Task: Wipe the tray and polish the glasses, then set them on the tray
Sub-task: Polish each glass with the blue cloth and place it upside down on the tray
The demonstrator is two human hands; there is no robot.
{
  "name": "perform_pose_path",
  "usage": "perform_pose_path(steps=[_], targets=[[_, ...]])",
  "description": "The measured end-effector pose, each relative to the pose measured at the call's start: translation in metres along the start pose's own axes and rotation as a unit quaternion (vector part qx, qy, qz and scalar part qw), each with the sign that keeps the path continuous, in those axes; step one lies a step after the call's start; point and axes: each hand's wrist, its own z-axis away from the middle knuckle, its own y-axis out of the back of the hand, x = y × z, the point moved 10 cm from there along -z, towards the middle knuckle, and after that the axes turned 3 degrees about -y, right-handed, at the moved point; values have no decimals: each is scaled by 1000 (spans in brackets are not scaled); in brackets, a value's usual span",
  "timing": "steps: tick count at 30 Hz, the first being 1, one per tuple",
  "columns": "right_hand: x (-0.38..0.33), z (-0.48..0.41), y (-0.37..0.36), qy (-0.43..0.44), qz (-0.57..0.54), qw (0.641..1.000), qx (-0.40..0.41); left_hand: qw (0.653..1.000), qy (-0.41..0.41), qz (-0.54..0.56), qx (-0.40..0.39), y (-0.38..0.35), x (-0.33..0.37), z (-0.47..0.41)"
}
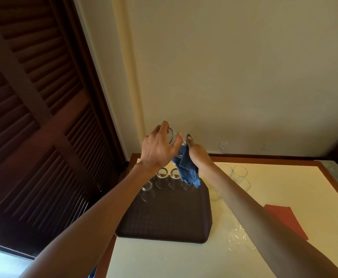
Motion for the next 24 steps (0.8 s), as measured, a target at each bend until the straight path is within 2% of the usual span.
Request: perform_pose_path(steps=[4,7,9,12,15,18,21,24], targets=[[5,0,-5,18,-111,994,-5,983,144,82,-83,-19,-18,-3],[3,2,-7,-35,-210,977,-27,970,192,149,-24,-14,-27,3],[-2,-1,-2,-53,-232,971,-7,976,164,143,24,-7,-21,6],[-7,-7,-1,-54,-202,978,2,991,73,90,59,4,-2,2],[-9,-10,7,-4,-92,996,19,999,27,30,33,-1,2,1],[-8,-12,13,44,-4,999,10,999,42,27,14,-8,-9,5],[13,-20,20,-2,-7,1000,-15,996,80,49,4,-14,-25,14],[39,-27,35,-52,-11,999,-4,992,104,70,-10,-23,-40,28]])
